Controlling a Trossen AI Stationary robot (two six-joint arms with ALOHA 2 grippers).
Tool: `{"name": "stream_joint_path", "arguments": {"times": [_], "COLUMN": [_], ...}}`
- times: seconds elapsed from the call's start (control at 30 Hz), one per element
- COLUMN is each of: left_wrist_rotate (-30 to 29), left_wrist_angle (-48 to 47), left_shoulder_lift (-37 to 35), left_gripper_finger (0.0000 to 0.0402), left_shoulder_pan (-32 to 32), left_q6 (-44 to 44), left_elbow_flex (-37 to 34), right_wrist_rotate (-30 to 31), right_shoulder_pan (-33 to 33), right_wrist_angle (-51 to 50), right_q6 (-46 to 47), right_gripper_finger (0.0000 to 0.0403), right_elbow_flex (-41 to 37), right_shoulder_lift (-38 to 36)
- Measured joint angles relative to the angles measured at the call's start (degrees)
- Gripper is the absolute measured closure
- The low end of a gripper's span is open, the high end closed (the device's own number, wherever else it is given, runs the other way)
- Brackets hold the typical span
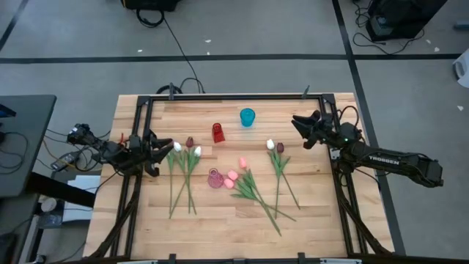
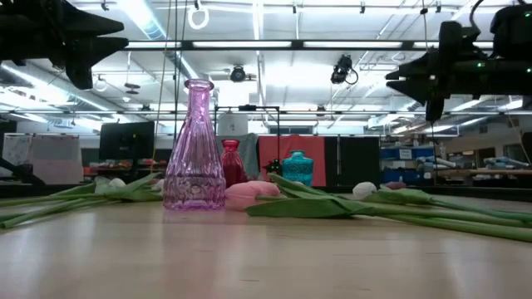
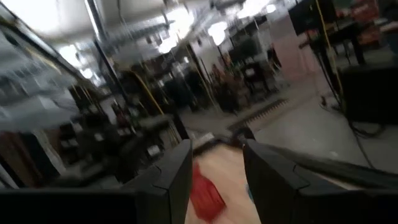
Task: Sort flowers into vase by color
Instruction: Put the left white tulip into the red flower vase
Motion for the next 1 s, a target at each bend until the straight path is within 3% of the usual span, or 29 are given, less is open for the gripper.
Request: {"name": "stream_joint_path", "arguments": {"times": [0.2, 0.3, 0.43, 0.57, 0.7, 0.8, 1.0], "left_wrist_rotate": [-0.3, -4.3, -10.4, -12.2, -13.1, -12.3, -1.0], "left_wrist_angle": [0.7, 1.9, -1.8, -4.6, -15.4, -29.7, -54.4], "left_shoulder_lift": [0.0, 1.7, 8.3, 17.1, 27.2, 34.8, 48.3], "left_gripper_finger": [0.0255, 0.0255, 0.0255, 0.0255, 0.0255, 0.0255, 0.0255], "left_shoulder_pan": [0.0, 0.0, 0.0, 0.0, 0.0, 0.0, 0.0], "left_q6": [0.0, -4.7, -10.2, -14.4, -23.8, -35.4, -66.4], "left_elbow_flex": [0.0, 0.3, 2.8, 8.9, 17.5, 24.7, 33.7], "right_wrist_rotate": [-4.3, -6.0, -9.1, -10.0, -12.3, -13.8, -11.4], "right_shoulder_pan": [0.0, 0.0, 0.0, 0.0, 0.1, 1.2, 4.9], "right_wrist_angle": [2.6, 2.7, 2.6, 1.2, -0.5, -0.6, -0.8], "right_q6": [1.3, 0.6, -2.0, -3.5, -4.9, -7.5, -12.5], "right_gripper_finger": [0.0249, 0.0249, 0.0249, 0.0249, 0.0249, 0.0249, 0.0249], "right_elbow_flex": [0.0, 0.0, 0.0, 1.5, 5.0, 7.3, 10.3], "right_shoulder_lift": [0.0, 0.1, 0.9, 2.9, 5.8, 8.7, 14.3]}}
